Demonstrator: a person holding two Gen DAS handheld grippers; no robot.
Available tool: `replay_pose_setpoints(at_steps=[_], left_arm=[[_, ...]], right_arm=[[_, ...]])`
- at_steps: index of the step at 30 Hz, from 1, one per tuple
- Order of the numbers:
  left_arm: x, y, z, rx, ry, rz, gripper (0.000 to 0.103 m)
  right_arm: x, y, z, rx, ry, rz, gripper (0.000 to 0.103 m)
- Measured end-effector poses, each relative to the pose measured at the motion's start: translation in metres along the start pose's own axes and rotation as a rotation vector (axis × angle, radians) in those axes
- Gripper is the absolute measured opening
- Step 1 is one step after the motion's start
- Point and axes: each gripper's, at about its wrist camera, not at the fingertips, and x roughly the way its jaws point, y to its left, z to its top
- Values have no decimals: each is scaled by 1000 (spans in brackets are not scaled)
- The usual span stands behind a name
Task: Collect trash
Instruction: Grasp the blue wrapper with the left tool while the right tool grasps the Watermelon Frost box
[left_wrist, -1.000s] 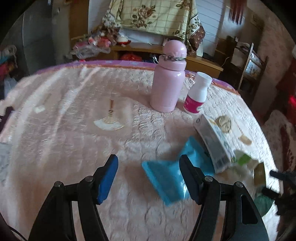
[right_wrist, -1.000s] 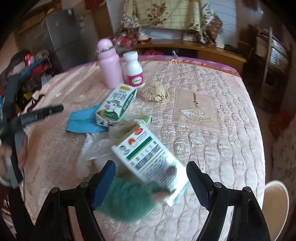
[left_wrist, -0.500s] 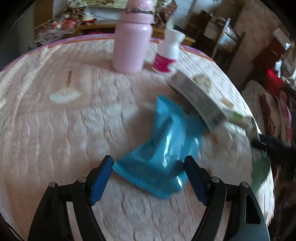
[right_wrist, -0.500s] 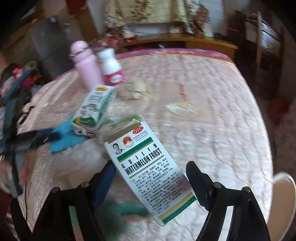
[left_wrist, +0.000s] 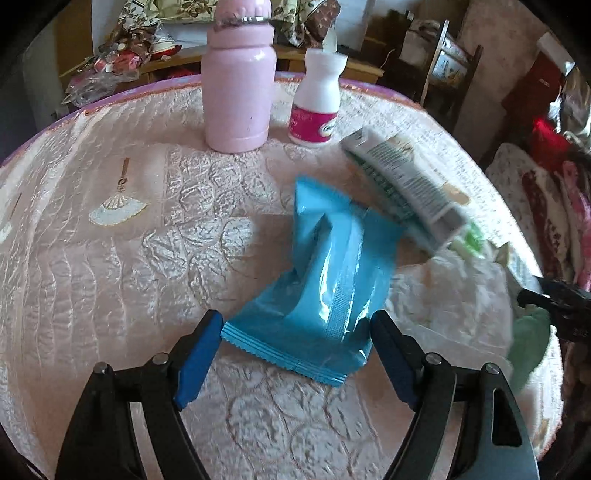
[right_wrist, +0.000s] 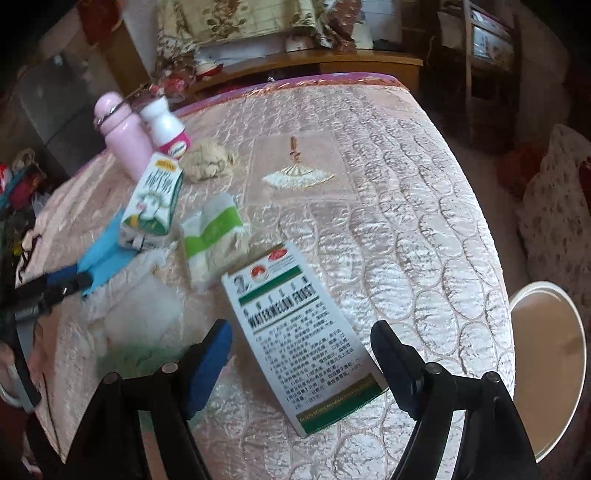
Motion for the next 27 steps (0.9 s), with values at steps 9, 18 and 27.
replay_pose_setpoints(at_steps=[9, 18, 27], left_arm=[[-19, 2, -14, -49, -49, -4, 63], [-85, -4, -35, -97, -139, -30, 63], [-108, -53, -56, -17, -152, -65, 63]], right_arm=[[1, -2, -9, 26, -50, -1, 65], [-51, -6, -32, 37, -128, -5, 62], [-56, -3, -66, -10, 8, -47, 64]])
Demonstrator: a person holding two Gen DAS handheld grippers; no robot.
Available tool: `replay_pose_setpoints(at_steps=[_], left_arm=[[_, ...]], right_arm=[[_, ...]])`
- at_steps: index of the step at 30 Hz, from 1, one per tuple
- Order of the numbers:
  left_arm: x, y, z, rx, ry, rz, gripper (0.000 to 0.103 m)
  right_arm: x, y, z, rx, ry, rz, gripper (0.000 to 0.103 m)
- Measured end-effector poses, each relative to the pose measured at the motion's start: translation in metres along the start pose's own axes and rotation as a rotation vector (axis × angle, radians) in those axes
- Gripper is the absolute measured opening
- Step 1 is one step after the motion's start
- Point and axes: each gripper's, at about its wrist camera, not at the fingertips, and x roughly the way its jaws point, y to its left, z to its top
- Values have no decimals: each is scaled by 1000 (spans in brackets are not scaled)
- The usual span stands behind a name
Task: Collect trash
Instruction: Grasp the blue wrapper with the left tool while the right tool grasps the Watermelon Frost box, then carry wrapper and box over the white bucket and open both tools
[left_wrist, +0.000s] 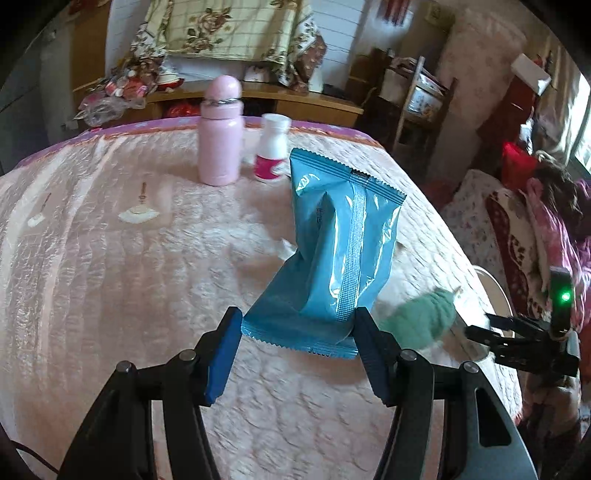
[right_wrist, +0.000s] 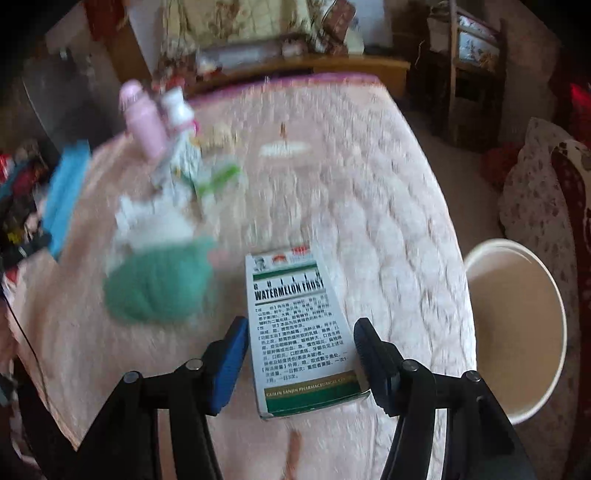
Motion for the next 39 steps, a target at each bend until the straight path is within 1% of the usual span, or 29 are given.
replay_pose_setpoints(at_steps=[1, 2, 5, 6, 7, 8, 10, 15, 20, 26, 31, 39], left_arm=[[0, -7, -2, 8, 5, -5, 63], [0, -11, -4, 14, 6, -8, 63], [-2, -29, -7, 40, 8, -14, 63], [-3, -35, -8, 49, 7, -17, 63], [-6, -43, -9, 61, 2, -18, 63], [-7, -49, -10, 69, -2, -18, 63], [-9, -62, -11, 85, -6, -23, 63], [-4, -91, -8, 112, -8, -57, 63], [4, -129, -3, 149, -13, -84, 63], [16, -174, 0, 203, -9, -108, 63], [30, -210, -2, 242, 7, -132, 63], [56, -261, -3, 288, 40, -156, 63]], right_arm=[[1, 2, -2, -9, 3, -11, 70], [3, 3, -3, -11, 1, -24, 73], [6, 6, -4, -13, -12, -37, 73], [7, 6, -4, -13, -19, -44, 73], [9, 7, -3, -10, -31, -56, 70], [10, 6, -4, -9, -37, -58, 61], [6, 4, -6, -4, -49, -51, 62], [-23, -10, -12, 20, -118, -44, 62], [-59, -32, -16, 49, -188, -61, 62], [-90, -67, -21, 107, -257, -93, 62], [-103, -102, -28, 175, -280, -127, 62], [-106, -157, -39, 279, -287, -169, 62]])
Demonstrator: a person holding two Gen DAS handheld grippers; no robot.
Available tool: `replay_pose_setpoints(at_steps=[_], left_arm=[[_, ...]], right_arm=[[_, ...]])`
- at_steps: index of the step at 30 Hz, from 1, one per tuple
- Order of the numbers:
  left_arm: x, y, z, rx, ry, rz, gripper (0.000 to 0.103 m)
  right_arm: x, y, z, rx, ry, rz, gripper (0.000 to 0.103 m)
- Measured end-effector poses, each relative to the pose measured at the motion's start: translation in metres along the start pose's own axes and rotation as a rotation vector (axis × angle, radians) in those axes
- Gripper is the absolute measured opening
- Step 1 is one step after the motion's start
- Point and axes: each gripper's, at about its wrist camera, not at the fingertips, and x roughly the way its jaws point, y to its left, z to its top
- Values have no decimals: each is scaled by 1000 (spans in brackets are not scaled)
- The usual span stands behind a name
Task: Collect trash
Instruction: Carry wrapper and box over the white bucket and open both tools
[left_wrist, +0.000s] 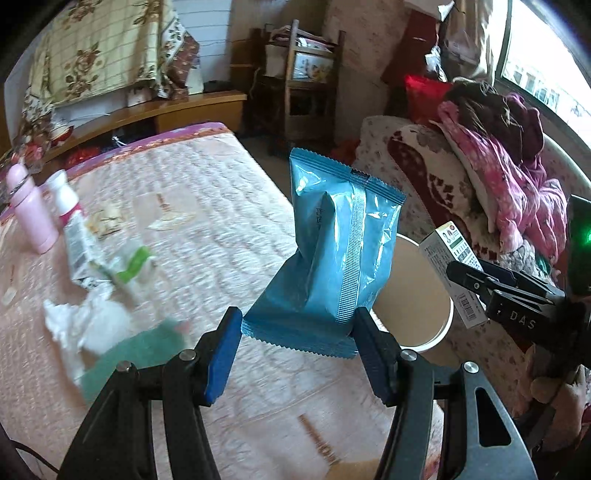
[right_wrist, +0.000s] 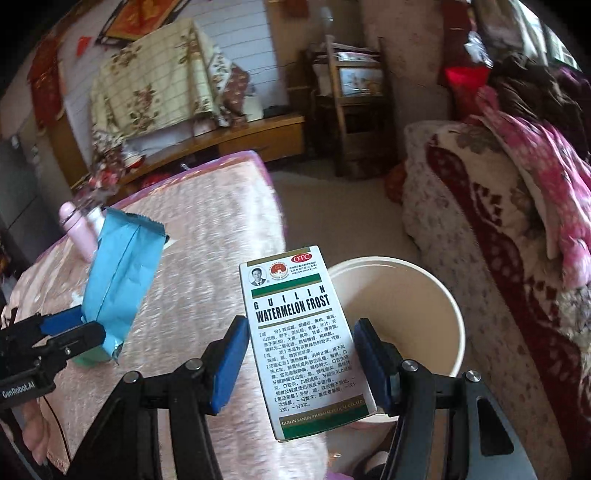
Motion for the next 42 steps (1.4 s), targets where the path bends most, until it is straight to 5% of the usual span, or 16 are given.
replay_pose_setpoints(at_steps=[17, 42], left_arm=[[76, -61, 18, 48, 84, -37, 63], [108, -68, 30, 43, 87, -11, 63]], right_arm=[[46, -75, -2, 173, 29, -77, 62], [60, -84, -9, 194, 24, -92, 62]])
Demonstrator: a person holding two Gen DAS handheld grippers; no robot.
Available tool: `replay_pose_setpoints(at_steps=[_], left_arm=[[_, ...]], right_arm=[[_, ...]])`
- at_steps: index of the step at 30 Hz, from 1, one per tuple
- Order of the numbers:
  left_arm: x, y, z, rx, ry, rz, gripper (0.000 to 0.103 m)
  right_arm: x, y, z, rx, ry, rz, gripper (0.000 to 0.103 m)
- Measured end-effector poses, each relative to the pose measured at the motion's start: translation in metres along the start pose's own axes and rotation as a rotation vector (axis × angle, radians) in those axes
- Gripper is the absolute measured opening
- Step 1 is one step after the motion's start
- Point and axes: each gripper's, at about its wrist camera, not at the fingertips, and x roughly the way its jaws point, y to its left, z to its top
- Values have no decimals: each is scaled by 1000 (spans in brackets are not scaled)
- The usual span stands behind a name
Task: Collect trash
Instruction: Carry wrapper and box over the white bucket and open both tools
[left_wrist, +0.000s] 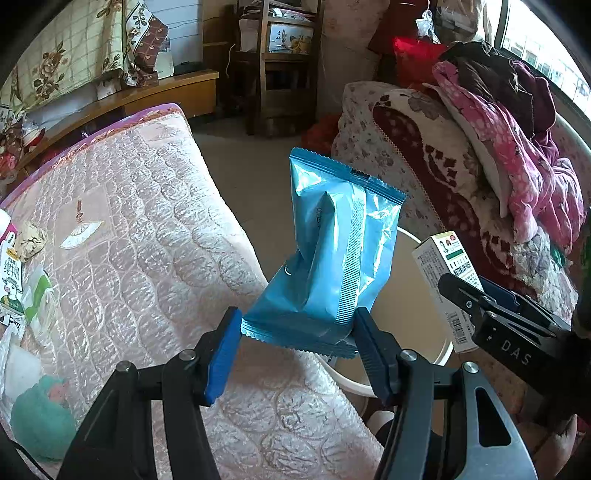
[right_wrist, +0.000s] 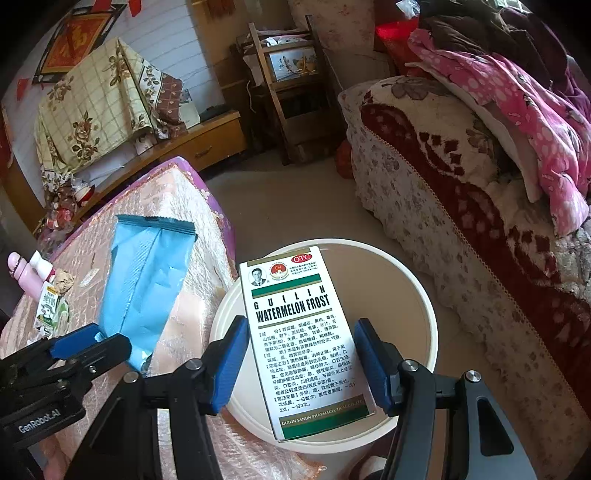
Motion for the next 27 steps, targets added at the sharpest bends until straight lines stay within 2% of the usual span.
replay_pose_setpoints(at_steps=[9, 13, 14, 16, 18, 27], left_arm=[[11, -10, 3, -5, 27, 8, 63], [14, -14, 3, -14, 47, -32, 65], [15, -14, 3, -17, 51, -35, 65], [18, -14, 3, -24, 64, -42, 65], [18, -12, 1, -33, 66, -43, 65], [-5, 4, -11, -27, 22, 17, 65]], right_arm=[[6, -9, 0, 37, 5, 2, 63], [11, -13, 1, 58, 10, 8, 64], [12, -14, 1, 64, 14, 7, 66], [15, -17, 2, 80, 20, 13, 77], [14, -18, 2, 88, 14, 17, 77], [14, -13, -3, 79, 30, 8, 77]])
